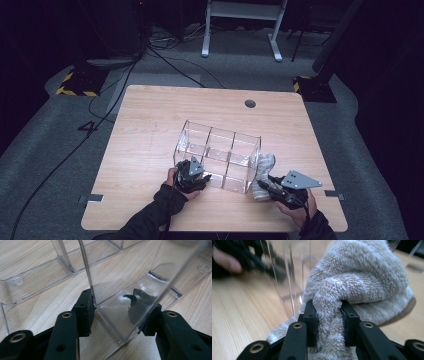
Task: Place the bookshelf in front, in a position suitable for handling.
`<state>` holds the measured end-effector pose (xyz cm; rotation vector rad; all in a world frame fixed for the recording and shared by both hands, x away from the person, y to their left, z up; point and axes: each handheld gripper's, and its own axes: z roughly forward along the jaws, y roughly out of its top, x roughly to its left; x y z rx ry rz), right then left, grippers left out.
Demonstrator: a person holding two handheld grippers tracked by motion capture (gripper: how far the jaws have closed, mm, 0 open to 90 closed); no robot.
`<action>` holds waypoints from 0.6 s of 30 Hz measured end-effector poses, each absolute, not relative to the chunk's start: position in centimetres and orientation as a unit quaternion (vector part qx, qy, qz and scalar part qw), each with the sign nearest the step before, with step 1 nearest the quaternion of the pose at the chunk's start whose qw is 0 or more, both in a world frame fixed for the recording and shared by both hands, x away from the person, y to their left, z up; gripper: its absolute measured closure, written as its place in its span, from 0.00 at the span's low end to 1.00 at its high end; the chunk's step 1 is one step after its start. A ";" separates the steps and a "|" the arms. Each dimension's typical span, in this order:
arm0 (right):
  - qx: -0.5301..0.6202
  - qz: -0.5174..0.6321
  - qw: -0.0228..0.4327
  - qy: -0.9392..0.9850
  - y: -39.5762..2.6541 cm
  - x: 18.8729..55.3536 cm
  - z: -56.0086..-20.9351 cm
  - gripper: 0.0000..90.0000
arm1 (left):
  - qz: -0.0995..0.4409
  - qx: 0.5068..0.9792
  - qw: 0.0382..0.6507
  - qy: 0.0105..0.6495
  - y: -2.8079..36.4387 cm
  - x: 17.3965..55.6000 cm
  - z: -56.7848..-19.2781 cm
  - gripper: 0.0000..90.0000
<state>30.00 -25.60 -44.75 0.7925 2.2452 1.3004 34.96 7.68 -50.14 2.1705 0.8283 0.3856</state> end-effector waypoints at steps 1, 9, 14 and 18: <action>0.284 0.475 0.220 0.803 -25.7 29.8 -44.2 0.79 | 0.152 0.852 0.383 0.324 7.7 35.0 -50.1 0.60; 0.272 0.521 0.252 0.768 -26.4 28.9 -40.8 0.79 | 0.148 0.854 0.384 0.318 7.6 35.1 -50.1 0.60; 0.269 0.496 0.250 0.787 -25.3 28.6 -42.2 0.79 | 0.151 0.853 0.383 0.321 7.5 34.9 -50.2 0.60; 0.293 0.455 0.207 0.815 -24.7 29.0 -45.4 0.79 | 0.158 0.854 0.380 0.319 7.4 34.8 -50.1 0.59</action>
